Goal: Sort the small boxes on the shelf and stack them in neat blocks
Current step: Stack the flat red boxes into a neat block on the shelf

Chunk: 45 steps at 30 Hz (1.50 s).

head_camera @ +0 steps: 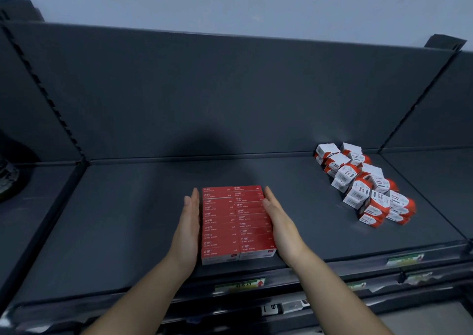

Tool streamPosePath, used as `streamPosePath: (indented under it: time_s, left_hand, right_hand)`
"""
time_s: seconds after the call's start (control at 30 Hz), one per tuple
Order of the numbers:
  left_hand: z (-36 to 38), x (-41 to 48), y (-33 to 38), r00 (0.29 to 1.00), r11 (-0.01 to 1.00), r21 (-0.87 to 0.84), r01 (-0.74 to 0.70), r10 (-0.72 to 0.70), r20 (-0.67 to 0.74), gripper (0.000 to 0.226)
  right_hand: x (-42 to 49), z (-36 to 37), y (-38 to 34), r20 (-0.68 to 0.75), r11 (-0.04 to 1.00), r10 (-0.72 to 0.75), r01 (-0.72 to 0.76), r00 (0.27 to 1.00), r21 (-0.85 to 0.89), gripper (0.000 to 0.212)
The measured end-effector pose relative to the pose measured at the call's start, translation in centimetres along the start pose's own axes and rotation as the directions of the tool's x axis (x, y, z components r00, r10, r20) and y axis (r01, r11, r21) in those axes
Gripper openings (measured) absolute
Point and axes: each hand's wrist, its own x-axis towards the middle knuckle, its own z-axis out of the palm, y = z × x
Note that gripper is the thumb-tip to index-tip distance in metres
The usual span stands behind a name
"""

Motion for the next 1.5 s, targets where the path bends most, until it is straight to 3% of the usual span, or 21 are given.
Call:
streamPosePath:
  time_s: [0.07,0.13,0.47,0.63,0.7,0.77,0.87,0.93,1.13,1.5]
  left_hand:
    - [1.0,-0.5,0.3,1.000,1.000,-0.008,-0.016,0.016,-0.009,0.042]
    - [2.3,-1.1,0.9,1.000,1.000,-0.004,-0.011,0.011,-0.017,0.037]
    - [3.3,-1.1,0.8,0.997,0.999,-0.021,-0.041,0.040,-0.061,0.038]
    - [1.7,-0.6,0.1,1.000,0.994,0.106,-0.027,0.026,0.003,0.048]
    - [0.2,-0.4,-0.2,0.995,0.937,0.337,-0.088,0.070,0.066,0.068]
    - [-1.3,-0.3,-0.6,0.971,0.810,0.544,-0.219,0.129,0.200,0.080]
    - [-3.5,-0.1,-1.0,0.906,0.446,0.798,-0.406,0.080,0.416,0.106]
    - [-4.0,-0.1,-0.9,0.897,0.292,0.854,-0.432,0.034,0.442,0.116]
    - [-3.9,0.1,-1.3,0.890,0.216,0.864,-0.455,0.069,0.451,0.118]
    - [-3.7,-0.3,-0.9,0.891,0.223,0.865,-0.450,0.051,0.451,0.109]
  right_hand:
    - [-0.1,0.1,0.0,0.014,1.000,0.001,-0.001,1.000,0.004,0.054]
    - [-0.1,0.4,0.0,0.019,1.000,-0.001,0.001,1.000,0.007,0.055]
    - [-0.1,0.4,0.0,0.042,1.000,-0.012,0.013,0.999,-0.015,0.056]
    - [-0.2,-0.2,0.0,0.084,0.996,-0.031,0.038,0.996,-0.079,0.061]
    - [-0.4,-0.9,0.3,0.142,0.977,-0.082,0.108,0.986,-0.183,0.074]
    - [-0.8,-1.8,0.4,0.223,0.926,-0.130,0.199,0.966,-0.322,0.086]
    - [-1.4,-3.2,0.4,0.354,0.761,-0.160,0.343,0.922,-0.550,0.095]
    - [-1.4,-3.9,0.5,0.414,0.651,-0.142,0.399,0.899,-0.646,0.096]
    - [-1.2,-3.9,0.3,0.461,0.486,-0.130,0.462,0.878,-0.742,0.100]
    - [-0.7,-4.4,-0.1,0.490,0.454,-0.127,0.490,0.862,-0.744,0.100]
